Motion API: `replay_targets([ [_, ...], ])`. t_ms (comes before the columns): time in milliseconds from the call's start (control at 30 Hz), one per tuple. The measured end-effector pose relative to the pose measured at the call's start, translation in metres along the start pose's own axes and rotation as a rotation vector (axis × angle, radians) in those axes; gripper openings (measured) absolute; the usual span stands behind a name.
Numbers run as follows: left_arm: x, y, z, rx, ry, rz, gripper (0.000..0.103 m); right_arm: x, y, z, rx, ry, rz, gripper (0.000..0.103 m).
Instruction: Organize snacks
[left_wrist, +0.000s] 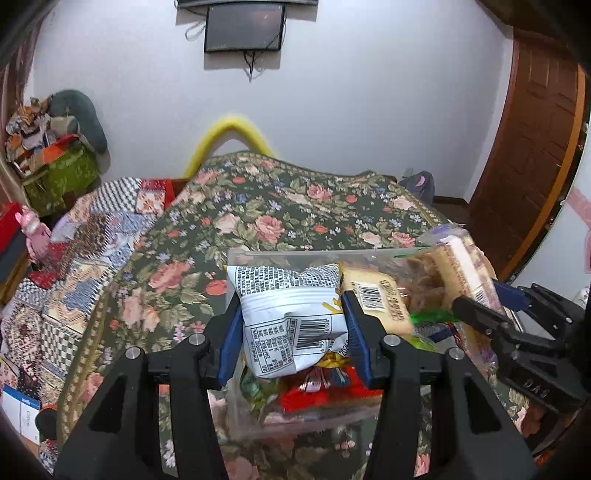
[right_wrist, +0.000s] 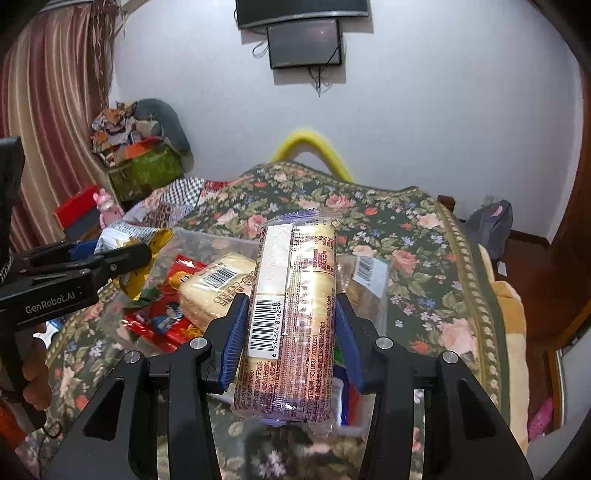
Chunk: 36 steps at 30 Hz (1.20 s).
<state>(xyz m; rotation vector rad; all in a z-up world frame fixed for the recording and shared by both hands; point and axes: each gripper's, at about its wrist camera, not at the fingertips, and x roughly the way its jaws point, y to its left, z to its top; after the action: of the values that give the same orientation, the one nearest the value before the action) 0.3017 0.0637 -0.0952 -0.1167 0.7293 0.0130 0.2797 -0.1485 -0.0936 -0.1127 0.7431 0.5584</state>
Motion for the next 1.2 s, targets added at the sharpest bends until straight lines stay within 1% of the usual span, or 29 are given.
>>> replay_targets([
  [167, 0.023, 0.007, 0.001, -0.037, 0.040, -0.005, 0.050, 0.022, 0.002, 0.000, -0.022, 0.051, -0.021, 0.043],
  [233, 0.030, 0.008, 0.001, -0.046, 0.058, -0.022, 0.050, 0.026, 0.002, -0.001, -0.020, 0.063, -0.019, 0.043],
  [300, 0.037, 0.007, -0.001, -0.046, 0.087, -0.043, 0.051, 0.026, 0.003, -0.001, -0.029, 0.064, -0.019, 0.043],
  [367, 0.039, 0.004, -0.004, -0.027, 0.100, -0.040, 0.051, 0.026, 0.006, -0.001, -0.041, 0.073, -0.014, 0.043],
  [433, 0.037, 0.004, -0.005, -0.014, 0.099, -0.027, 0.055, 0.026, 0.008, -0.001, -0.046, 0.083, -0.008, 0.043],
  [467, 0.035, 0.005, -0.005, -0.019, 0.100, -0.030, 0.056, 0.024, 0.009, -0.002, -0.047, 0.083, -0.014, 0.045],
  [533, 0.030, 0.009, -0.006, -0.042, 0.105, -0.042, 0.062, 0.020, 0.010, -0.001, -0.047, 0.083, -0.016, 0.046],
  [600, 0.024, 0.010, -0.005, -0.046, 0.103, -0.052, 0.062, 0.016, 0.008, -0.001, -0.036, 0.082, -0.015, 0.048],
  [700, 0.003, 0.010, -0.004, -0.035, 0.072, -0.057, 0.062, 0.001, 0.009, 0.001, -0.028, 0.062, -0.017, 0.049],
  [767, -0.019, 0.008, -0.004, -0.017, 0.032, -0.038, 0.062, -0.014, 0.010, 0.002, -0.025, 0.040, -0.016, 0.049],
  [833, -0.045, 0.007, -0.004, -0.008, -0.010, -0.039, 0.062, -0.031, 0.012, 0.004, -0.023, 0.011, -0.016, 0.049],
  [1000, -0.111, 0.001, -0.003, 0.008, -0.120, -0.047, 0.063, -0.086, 0.023, 0.012, -0.013, -0.088, -0.009, 0.049],
  [1067, -0.143, -0.004, -0.005, 0.019, -0.177, -0.054, 0.063, -0.110, 0.028, 0.014, -0.006, -0.131, -0.008, 0.052],
  [1200, -0.194, -0.014, -0.013, 0.042, -0.269, -0.067, 0.063, -0.156, 0.038, 0.016, 0.010, -0.222, 0.000, 0.058],
])
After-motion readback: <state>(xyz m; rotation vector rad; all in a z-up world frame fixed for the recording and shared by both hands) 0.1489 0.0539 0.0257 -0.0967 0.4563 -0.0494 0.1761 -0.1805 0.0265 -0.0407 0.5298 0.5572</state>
